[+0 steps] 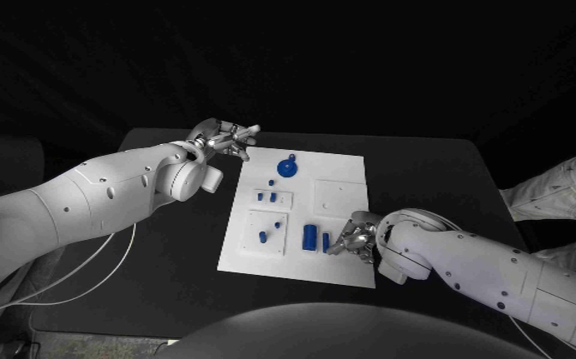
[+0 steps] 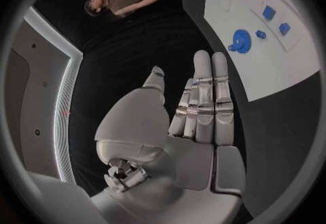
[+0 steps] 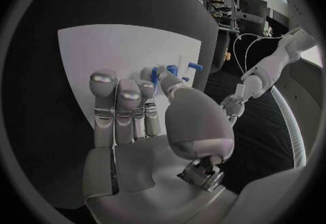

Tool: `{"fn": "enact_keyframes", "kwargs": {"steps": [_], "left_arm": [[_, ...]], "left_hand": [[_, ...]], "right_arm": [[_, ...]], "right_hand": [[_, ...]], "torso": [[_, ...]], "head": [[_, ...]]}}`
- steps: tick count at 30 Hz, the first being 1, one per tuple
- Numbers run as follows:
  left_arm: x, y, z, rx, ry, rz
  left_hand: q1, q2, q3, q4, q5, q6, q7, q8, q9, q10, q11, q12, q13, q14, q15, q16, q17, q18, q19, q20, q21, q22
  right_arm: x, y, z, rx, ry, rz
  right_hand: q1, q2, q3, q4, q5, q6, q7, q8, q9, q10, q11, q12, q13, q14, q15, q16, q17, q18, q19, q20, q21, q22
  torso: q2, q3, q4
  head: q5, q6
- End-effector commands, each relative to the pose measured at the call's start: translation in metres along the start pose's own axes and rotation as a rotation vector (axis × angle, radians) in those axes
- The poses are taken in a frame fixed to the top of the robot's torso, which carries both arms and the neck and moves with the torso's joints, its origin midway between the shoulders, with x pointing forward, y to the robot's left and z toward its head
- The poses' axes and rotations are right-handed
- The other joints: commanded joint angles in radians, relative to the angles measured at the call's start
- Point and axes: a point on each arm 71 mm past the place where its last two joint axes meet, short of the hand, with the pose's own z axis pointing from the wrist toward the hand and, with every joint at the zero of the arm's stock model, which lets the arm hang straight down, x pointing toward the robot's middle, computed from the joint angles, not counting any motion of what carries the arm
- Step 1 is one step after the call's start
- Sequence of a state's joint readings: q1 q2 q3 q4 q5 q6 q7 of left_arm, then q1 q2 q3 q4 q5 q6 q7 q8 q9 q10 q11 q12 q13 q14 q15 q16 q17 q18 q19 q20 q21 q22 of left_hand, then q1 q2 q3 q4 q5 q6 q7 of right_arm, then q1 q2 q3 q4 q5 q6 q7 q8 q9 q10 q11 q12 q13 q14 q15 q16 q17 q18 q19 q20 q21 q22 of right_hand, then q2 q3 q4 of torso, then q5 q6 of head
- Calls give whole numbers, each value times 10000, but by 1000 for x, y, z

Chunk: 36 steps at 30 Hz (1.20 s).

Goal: Assemble the parts on the task board

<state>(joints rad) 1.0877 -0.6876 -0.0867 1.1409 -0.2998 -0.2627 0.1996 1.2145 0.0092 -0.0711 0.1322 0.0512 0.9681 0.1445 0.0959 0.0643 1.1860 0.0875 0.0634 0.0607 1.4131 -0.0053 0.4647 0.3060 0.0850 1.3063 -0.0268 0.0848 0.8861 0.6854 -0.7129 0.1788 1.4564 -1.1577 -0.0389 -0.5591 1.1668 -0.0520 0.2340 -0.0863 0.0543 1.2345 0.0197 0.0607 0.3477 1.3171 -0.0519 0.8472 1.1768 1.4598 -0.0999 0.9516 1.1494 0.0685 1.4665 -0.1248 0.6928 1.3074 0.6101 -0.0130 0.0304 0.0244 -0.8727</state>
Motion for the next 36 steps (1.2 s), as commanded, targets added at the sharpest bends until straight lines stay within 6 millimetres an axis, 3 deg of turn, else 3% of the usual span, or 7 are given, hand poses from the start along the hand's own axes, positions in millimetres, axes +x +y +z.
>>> {"fn": "enact_keyframes", "kwargs": {"steps": [1, 6, 21, 36], "left_arm": [[1, -2, 0, 61, 85, 12], [1, -1, 0, 49, 78, 16], [1, -1, 0, 23, 88, 35], [0, -1, 0, -28, 103, 63]], "left_hand": [[11, 98, -57, -10, -20, -56, -28, 23, -1, -48, 3, -4, 12, 40, 43, 59, 9, -120, 32, 48, 57, -5], [28, 145, -102, -43, -21, -48, -30, 23, 0, -46, 2, -3, 12, 40, 42, 62, 10, -121, 32, 46, 59, -2], [28, 145, -102, -43, -21, -48, -30, 23, 0, -46, 2, -3, 12, 40, 42, 62, 10, -121, 32, 46, 59, -2], [60, 246, -160, -97, -21, -39, -34, 20, 0, -41, 0, -2, 12, 37, 42, 62, 9, -121, 30, 45, 61, 2]], "right_arm": [[2, 1, 0, -71, 126, -259], [3, 3, 0, -123, 83, -251], [4, 5, 5, 28, -86, -139], [4, 1, 14, 328, -587, -418]], "right_hand": [[64, 136, -56, -297, -49, 92, 6, 30, -3, 40, -11, 28, 26, 82, -14, -29, 13, -199, 542, -1, 41, 639], [-77, 322, -219, -639, -47, 113, -37, 33, -38, 58, -18, 50, 60, 83, -14, -31, 13, -202, 550, -5, 57, 647], [-446, 468, -308, -439, -41, 125, -52, 35, 8, 98, -27, 61, 76, 90, -20, -19, 15, -203, 556, -9, 76, 649], [-376, 690, -93, -774, -45, 113, -85, 37, 96, 119, -48, 56, 94, 90, -31, -18, -5, -216, 556, -19, 94, 642]], "torso": [[1, 4, 4], [7, 2, 2], [2, -1, 7], [8, 5, 3]], "head": [[-2, 1], [-1, 1], [-10, 1], [13, 1]]}}
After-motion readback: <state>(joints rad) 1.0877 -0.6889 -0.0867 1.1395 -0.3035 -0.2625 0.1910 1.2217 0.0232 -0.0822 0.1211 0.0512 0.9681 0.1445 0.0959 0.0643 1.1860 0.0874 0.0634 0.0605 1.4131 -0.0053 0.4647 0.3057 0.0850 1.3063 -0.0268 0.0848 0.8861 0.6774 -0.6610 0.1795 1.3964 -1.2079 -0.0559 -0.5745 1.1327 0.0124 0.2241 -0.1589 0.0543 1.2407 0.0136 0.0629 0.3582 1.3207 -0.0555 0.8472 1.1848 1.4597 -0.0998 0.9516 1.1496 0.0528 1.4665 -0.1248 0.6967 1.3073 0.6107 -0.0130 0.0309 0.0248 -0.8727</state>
